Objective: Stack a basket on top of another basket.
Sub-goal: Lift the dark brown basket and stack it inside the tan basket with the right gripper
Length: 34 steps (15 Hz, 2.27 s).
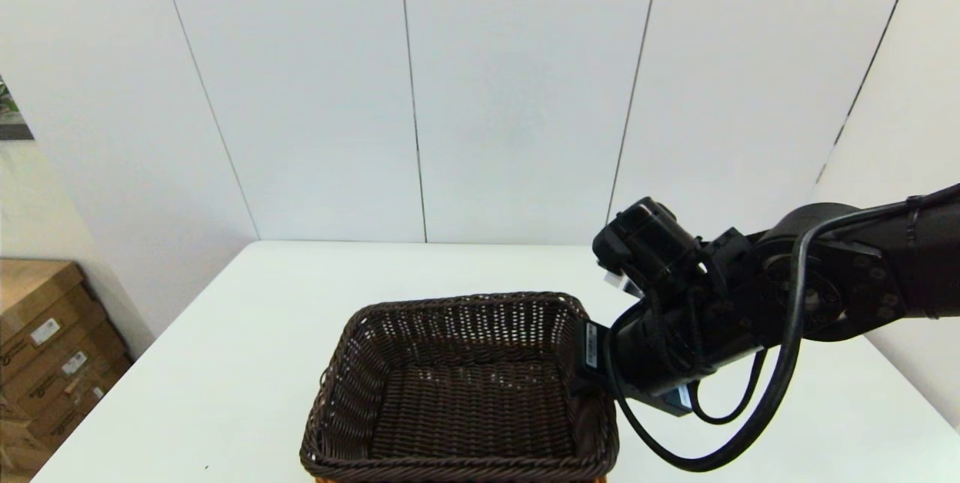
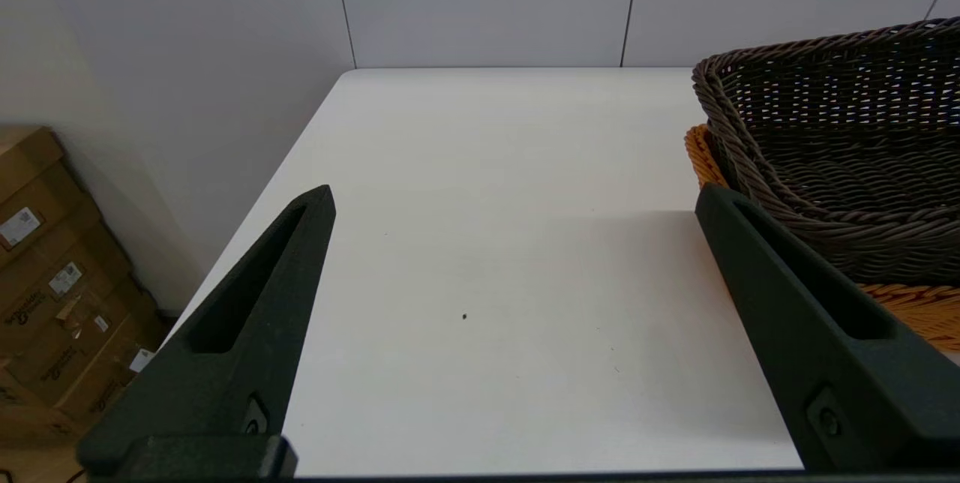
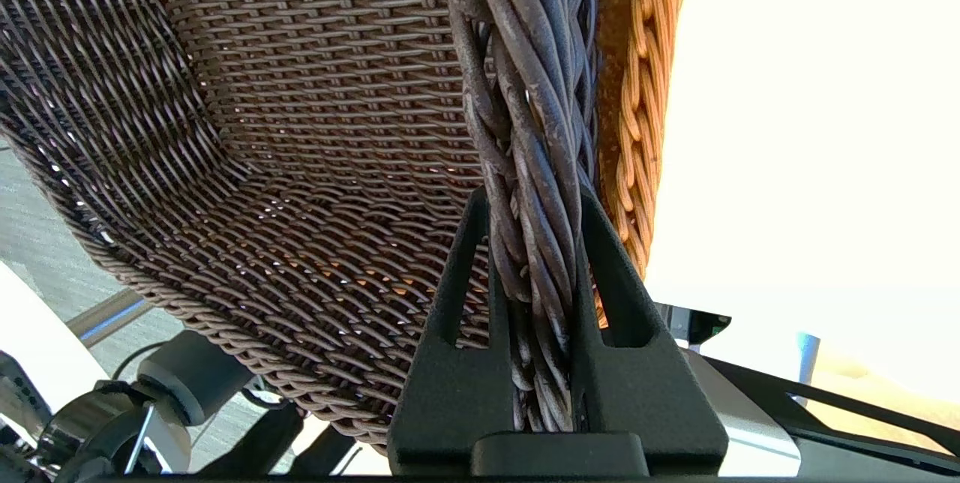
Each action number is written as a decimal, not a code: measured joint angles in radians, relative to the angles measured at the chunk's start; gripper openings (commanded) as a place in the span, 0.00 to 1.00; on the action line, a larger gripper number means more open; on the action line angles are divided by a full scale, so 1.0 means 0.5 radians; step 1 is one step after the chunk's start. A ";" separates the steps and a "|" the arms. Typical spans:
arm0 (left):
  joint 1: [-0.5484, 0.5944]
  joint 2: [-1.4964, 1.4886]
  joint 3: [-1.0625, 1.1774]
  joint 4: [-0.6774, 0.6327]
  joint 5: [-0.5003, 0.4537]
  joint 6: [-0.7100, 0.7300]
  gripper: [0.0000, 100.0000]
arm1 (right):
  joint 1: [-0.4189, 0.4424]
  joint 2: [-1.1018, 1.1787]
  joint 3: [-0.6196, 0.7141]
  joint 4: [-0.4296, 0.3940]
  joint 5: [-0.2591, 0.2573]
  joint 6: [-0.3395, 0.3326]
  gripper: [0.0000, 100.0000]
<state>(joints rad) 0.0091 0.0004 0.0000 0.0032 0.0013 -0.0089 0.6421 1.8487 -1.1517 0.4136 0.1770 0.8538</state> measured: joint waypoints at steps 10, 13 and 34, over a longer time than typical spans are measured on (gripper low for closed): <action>0.000 0.000 0.000 0.000 0.000 0.001 1.00 | 0.001 -0.002 0.009 -0.004 -0.066 0.019 0.00; 0.000 0.000 0.000 0.000 -0.001 0.000 1.00 | 0.004 -0.002 0.030 -0.066 -0.070 0.019 0.00; 0.000 0.000 0.000 0.000 -0.001 0.000 1.00 | 0.008 -0.015 0.078 -0.079 -0.082 0.063 1.00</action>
<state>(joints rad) 0.0091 0.0004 0.0000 0.0032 0.0009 -0.0089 0.6460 1.8411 -1.1128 0.3743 0.1362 0.8855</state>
